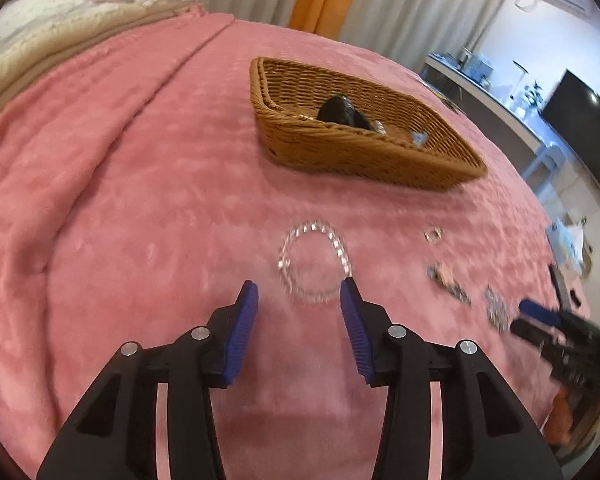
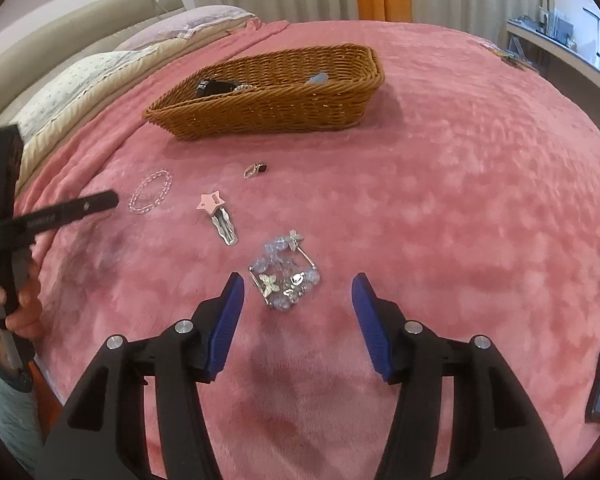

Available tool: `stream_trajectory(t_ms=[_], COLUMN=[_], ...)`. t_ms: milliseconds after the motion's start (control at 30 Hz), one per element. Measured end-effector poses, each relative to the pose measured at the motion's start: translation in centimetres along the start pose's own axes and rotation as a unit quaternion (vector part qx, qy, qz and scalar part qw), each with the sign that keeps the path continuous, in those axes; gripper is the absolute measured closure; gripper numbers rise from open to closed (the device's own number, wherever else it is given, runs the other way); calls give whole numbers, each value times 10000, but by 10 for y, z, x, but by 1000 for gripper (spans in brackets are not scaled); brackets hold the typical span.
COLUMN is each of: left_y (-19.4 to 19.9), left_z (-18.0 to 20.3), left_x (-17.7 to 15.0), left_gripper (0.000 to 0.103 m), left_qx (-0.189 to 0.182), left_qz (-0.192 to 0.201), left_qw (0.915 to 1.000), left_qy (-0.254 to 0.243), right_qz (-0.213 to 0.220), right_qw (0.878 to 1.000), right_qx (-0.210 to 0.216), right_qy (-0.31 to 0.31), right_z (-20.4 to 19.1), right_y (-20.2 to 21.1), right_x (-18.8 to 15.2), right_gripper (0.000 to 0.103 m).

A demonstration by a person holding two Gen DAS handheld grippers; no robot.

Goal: Organize jewelry

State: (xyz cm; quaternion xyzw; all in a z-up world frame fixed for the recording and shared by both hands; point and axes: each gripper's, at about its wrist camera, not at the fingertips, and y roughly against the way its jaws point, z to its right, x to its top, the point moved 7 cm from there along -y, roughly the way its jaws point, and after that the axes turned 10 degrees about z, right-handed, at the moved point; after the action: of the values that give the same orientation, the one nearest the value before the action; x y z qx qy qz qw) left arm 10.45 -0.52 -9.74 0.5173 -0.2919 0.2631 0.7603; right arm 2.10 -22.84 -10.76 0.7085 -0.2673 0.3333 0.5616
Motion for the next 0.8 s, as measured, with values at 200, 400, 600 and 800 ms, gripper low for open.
stream_trajectory(t_ms=[200, 400, 600, 800], left_y=[-29, -35, -26, 3], left_z=[5, 15, 30, 48], left_x=[4, 0, -8, -11], left_gripper=[61, 71, 97, 97], left_qx=[522, 892, 551, -89], left_qz=[-95, -113, -77, 318], left_qw=[9979, 9917, 9915, 9932], left_qy=[-367, -915, -1175, -1114], right_qz=[-150, -56, 106, 391], right_qw=[9997, 9979, 9982, 9986], right_qx=[-196, -577, -335, -6], right_qy=[50, 296, 485, 369], right_z=[-4, -11, -25, -34], right_y=[-21, -32, -22, 2], right_x=[0, 3, 0, 10], right_gripper=[50, 55, 82, 99])
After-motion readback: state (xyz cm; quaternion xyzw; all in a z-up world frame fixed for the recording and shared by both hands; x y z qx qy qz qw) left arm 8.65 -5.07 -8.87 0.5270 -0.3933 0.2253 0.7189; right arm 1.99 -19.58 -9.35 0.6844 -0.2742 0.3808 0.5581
